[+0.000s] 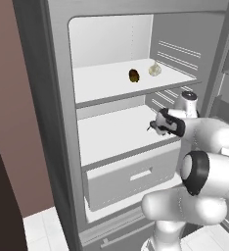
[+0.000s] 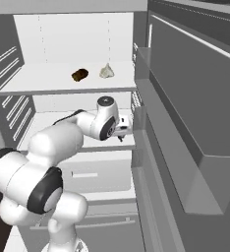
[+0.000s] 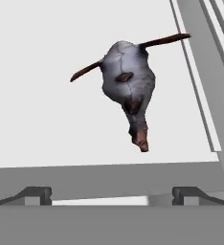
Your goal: Gather the sweet potato and garlic from the fridge and place them on a tray on the dining counter. Then gather the fish and steak from the fridge and place them on the other tray.
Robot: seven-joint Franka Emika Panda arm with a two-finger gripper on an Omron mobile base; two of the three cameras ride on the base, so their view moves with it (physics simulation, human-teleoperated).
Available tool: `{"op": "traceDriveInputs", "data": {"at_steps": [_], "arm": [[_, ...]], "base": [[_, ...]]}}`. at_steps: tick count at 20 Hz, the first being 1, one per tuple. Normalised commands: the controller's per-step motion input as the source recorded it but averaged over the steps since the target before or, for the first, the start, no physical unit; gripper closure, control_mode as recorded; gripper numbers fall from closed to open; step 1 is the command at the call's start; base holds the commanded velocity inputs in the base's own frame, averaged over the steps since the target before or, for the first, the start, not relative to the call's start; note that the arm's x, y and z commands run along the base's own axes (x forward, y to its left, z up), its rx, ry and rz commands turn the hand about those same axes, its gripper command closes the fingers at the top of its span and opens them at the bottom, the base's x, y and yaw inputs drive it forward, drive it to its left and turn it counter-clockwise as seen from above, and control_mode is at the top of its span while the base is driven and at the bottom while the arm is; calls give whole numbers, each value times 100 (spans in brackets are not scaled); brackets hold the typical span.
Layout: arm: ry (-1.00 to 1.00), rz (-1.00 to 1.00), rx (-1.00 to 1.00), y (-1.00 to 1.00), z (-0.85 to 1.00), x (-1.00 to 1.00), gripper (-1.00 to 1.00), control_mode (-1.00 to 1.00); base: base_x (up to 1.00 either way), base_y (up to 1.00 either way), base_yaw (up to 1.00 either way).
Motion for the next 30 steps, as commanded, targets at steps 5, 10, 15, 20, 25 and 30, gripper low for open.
{"op": "traceDriveInputs", "data": {"at_steps": [5,10,15,20,25,30], "arm": [[0,1,0,-4,-20,53,-100,-100],[1,4,0,-11,-24,45,-100,-100],[2,4,0,-12,-26,40,-100,-100],[2,3,0,-7,-24,39,-100,-100],[4,3,-2,0,-31,24,100,-100],[2,1,-4,0,-25,4,100,-100]], "base": [[0,0,0],[0,0,0],[0,0,0],[0,0,0],[0,0,0],[0,0,0]]}}
